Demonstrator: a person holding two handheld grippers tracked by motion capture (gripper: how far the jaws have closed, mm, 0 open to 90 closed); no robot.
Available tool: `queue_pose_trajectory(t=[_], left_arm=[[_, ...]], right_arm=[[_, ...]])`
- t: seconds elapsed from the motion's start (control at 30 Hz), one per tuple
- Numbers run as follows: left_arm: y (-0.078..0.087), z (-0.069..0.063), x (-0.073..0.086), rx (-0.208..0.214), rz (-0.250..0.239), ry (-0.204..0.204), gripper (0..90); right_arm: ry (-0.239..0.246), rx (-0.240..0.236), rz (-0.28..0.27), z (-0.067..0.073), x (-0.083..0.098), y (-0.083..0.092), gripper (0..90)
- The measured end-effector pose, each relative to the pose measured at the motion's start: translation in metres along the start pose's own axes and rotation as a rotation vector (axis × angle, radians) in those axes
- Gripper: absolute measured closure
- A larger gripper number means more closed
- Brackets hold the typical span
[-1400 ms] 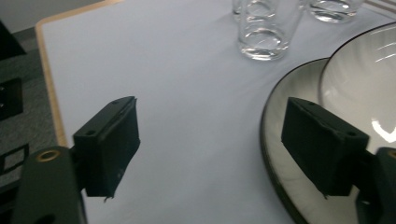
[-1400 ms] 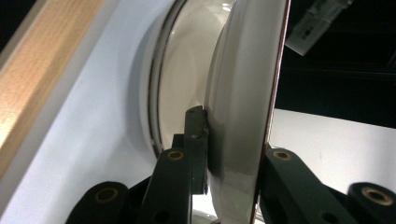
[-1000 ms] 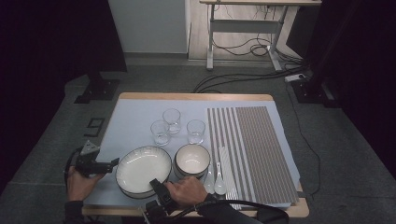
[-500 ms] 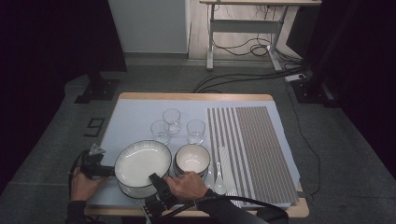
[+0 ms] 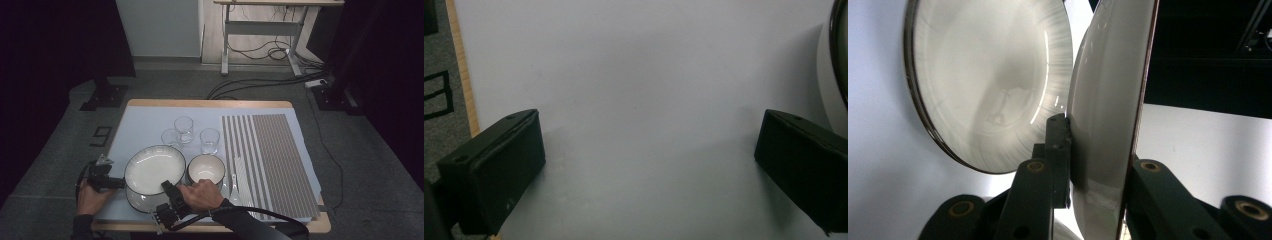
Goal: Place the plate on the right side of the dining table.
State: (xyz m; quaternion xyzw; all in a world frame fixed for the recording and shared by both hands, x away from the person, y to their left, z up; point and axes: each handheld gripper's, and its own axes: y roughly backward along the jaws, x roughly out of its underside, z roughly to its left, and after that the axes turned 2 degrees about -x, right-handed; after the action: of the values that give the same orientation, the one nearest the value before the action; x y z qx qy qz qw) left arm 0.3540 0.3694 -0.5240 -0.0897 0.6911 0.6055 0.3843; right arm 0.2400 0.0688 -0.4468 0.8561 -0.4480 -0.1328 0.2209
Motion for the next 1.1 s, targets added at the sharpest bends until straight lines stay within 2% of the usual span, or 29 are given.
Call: queue_pose_trajectory(t=[0.13, 0.3, 0.43, 0.47, 0.77, 1.1], left_arm=[[0.000, 0.000, 0.000, 0.000, 0.001, -0.001, 0.0], [0.000, 0.000, 0.000, -0.001, 0.001, -0.002, 0.0], [0.000, 0.000, 0.000, -0.001, 0.001, -0.004, 0.0], [0.000, 0.000, 0.000, -0.001, 0.001, -0.002, 0.0], [0.000, 0.000, 0.000, 0.000, 0.001, -0.003, 0.0], [0.000, 0.000, 0.000, 0.000, 0.000, -0.001, 0.0]], right_arm=[[0.014, 0.013, 0.009, -0.004, 0.003, 0.000, 78.5], [-0.003, 0.025, 0.027, -0.008, 0.006, 0.002, 78.5], [0.009, 0.036, 0.035, -0.014, 0.011, 0.001, 78.6], [-0.013, 0.035, 0.051, -0.013, 0.012, 0.002, 78.5], [-0.016, 0.061, 0.081, -0.022, 0.022, 0.003, 78.5], [-0.020, 0.081, 0.149, -0.031, 0.041, 0.003, 78.5]])
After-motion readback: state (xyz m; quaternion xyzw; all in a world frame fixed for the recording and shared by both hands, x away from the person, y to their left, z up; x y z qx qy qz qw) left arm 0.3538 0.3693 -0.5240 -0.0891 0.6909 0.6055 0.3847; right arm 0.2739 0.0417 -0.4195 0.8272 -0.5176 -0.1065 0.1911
